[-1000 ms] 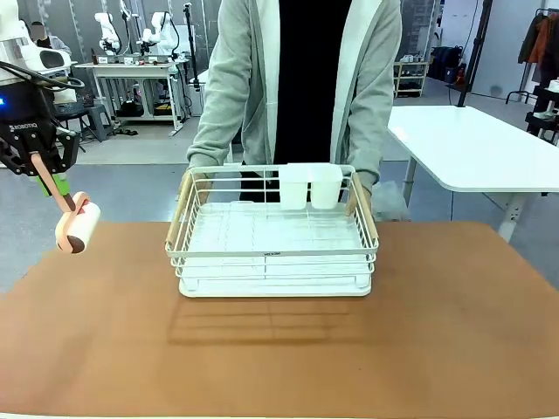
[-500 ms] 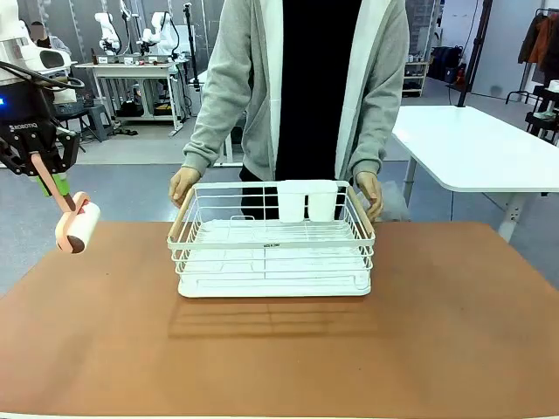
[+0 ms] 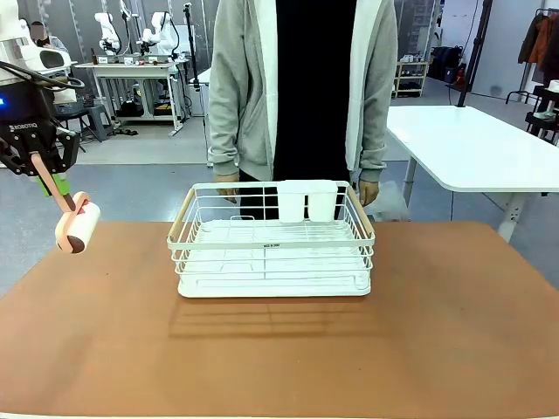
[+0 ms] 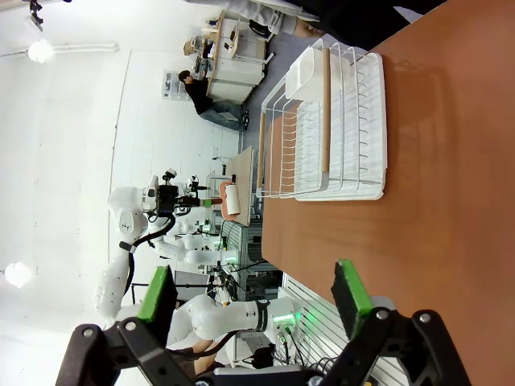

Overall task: Clean the table.
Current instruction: Place the Lint Roller down when the Dish drying rack is positioned in the middle of the table.

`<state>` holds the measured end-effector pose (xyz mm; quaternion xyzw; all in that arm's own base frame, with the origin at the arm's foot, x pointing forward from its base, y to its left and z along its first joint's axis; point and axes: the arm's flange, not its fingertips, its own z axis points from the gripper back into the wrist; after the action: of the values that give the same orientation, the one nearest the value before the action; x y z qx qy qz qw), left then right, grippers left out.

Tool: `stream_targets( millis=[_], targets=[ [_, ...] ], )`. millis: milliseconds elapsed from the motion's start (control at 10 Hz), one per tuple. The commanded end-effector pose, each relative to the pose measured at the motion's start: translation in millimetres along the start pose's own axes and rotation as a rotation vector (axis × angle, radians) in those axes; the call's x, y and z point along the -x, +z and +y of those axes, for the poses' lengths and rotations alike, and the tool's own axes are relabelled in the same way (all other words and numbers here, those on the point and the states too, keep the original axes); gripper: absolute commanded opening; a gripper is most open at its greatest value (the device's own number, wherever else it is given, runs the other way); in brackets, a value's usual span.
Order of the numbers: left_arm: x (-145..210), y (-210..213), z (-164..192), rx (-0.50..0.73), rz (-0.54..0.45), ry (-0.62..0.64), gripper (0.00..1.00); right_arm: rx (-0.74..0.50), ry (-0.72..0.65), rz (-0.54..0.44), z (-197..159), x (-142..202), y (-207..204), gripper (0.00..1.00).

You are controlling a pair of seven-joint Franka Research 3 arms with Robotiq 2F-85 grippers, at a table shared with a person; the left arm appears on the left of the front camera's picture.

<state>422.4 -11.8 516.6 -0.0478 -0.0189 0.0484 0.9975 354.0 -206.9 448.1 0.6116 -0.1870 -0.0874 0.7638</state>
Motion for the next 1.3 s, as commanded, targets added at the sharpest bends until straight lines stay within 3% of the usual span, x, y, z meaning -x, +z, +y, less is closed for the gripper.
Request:
stream_targets(
  millis=[0,300,400,500,600,700,800,900,1000,1200],
  targets=[
    [-1.0,5.3,0.9,0.007,-0.005,-0.002,0.21,-0.017,-0.009,-0.005,4.1,1.8,-1.2,1.0],
    [0.0,0.0,0.0,0.0,0.0,0.0,0.21,-0.017,-0.009,-0.005,4.1,1.8,-1.2,1.0],
    [-25.8,-7.6,-4.0,0.042,-0.071,0.186,0.21,-0.017,-0.009,-0.005,4.1,1.8,-1.2,1.0],
    [-49.6,-22.8,-9.9,0.053,-0.14,0.466,0.21,-0.017,-0.009,-0.005,4.1,1.8,-1.2,1.0],
    [-63.5,-37.0,-11.3,0.054,-0.153,0.648,0.21,-0.017,-0.009,-0.005,4.1,1.8,-1.2,1.0],
    [-70.3,-54.3,-15.5,0.044,-0.245,0.806,0.21,-0.017,-0.009,-0.005,4.1,1.8,-1.2,1.0],
    [-72.2,-64.0,-21.7,0.106,-0.255,0.97,0.21,-0.017,-0.009,-0.005,4.1,1.8,-1.2,1.0],
    [-73.2,-80.3,-24.0,0.233,-0.422,1.042,0.21,-0.017,-0.009,-0.005,4.1,1.8,-1.2,1.0],
    [-75.2,-97.3,-20.6,0.283,-0.524,1.111,0.21,-0.017,-0.009,-0.005,4.1,1.8,-1.2,1.0],
    [-83.2,-126.5,-4.8,0.358,-0.466,1.208,0.21,-0.017,-0.009,-0.005,4.1,1.8,-1.2,1.0]
  ],
)
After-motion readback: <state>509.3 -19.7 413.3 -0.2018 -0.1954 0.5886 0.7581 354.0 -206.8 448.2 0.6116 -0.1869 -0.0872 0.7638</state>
